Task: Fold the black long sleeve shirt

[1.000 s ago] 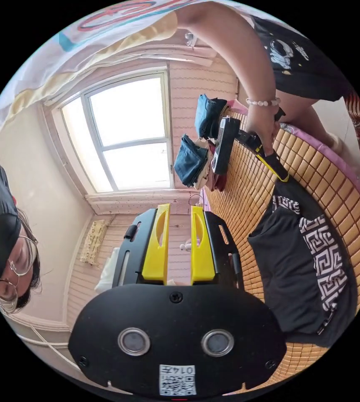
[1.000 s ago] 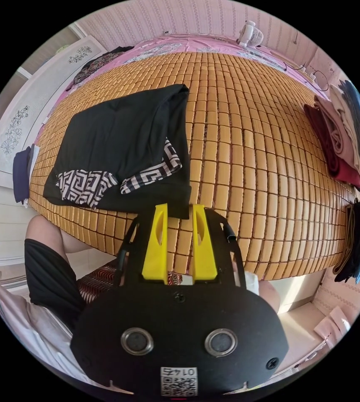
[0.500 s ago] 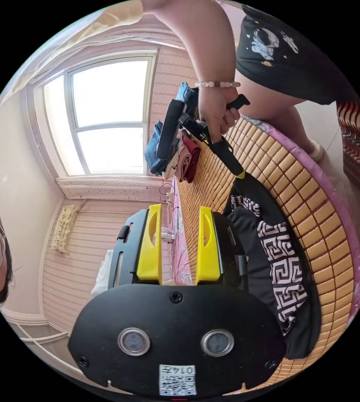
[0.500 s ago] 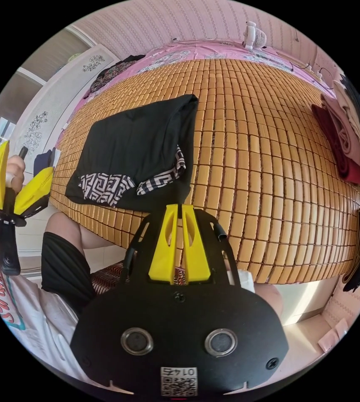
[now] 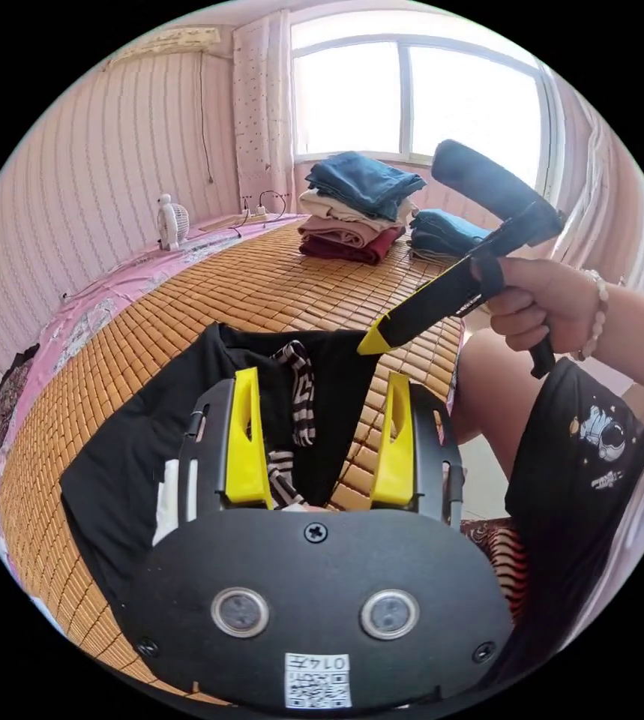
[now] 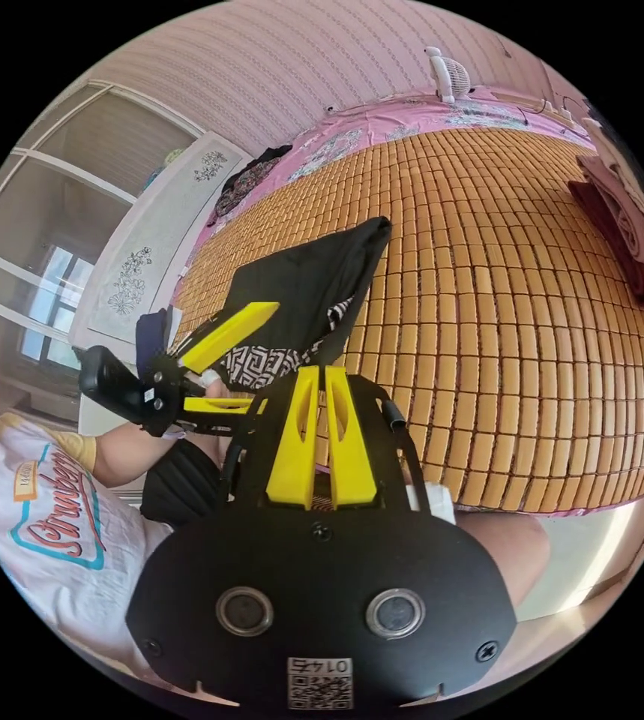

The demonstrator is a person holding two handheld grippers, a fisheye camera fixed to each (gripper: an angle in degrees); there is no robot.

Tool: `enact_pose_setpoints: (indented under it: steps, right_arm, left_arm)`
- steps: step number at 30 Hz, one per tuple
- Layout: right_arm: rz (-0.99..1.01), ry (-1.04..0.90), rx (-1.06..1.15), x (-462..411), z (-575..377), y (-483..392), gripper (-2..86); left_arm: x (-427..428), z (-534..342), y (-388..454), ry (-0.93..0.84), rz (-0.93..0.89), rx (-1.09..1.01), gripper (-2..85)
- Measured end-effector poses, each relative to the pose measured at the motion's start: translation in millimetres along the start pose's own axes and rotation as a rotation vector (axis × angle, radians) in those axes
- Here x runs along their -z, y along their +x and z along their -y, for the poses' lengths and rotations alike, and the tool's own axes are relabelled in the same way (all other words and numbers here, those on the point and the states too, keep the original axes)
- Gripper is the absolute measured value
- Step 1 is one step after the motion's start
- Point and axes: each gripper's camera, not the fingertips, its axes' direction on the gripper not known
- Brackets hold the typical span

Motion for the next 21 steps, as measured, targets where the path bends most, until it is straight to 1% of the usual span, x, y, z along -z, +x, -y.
enact_pose_setpoints:
  steps: [3,5,8,11,13,14,16,20,21]
  right_arm:
    - [0.068,0.008,-0.004,0,-3,7,-0.3]
    - [0.122,0.004,0.012,-1,-7,8,-0.2]
    - [0.143,-0.056,0.053,-8,-13,10,0.7]
    - [0.131,-0.053,0.021,-9,-20,23,3.6]
    - [0.090,-0.002,-0.075,-9,-18,46,8.7]
    - [0.085,0.015,-0.099,-10,-17,52,9.4]
    - [0.091,0.106,-0.170,-14,-6,67,12.0]
    - [0.030,0.176,-0.224,-29,16,73,12.9]
    - [0.023,0.189,-0.247,-35,21,75,11.4]
  left_arm:
    - [-20,4,-18,-0.092,-0.082,0.041,15.9]
    - [-35,2,-33,-0.206,-0.137,0.095,10.7]
    - [-33,-11,-46,-0.217,-0.182,0.139,3.7]
    - [-19,-25,-49,-0.206,-0.188,0.107,2.8]
    - [-9,-31,-48,-0.212,-0.172,0.071,2.5]
    - [-1,-36,-47,-0.213,-0.162,0.051,2.4]
    - [11,-42,-47,-0.206,-0.156,0.028,2.2]
    - [43,-53,-50,-0.174,-0.145,-0.033,2.2]
    - [46,-55,-51,-0.172,-0.144,-0.038,2.2]
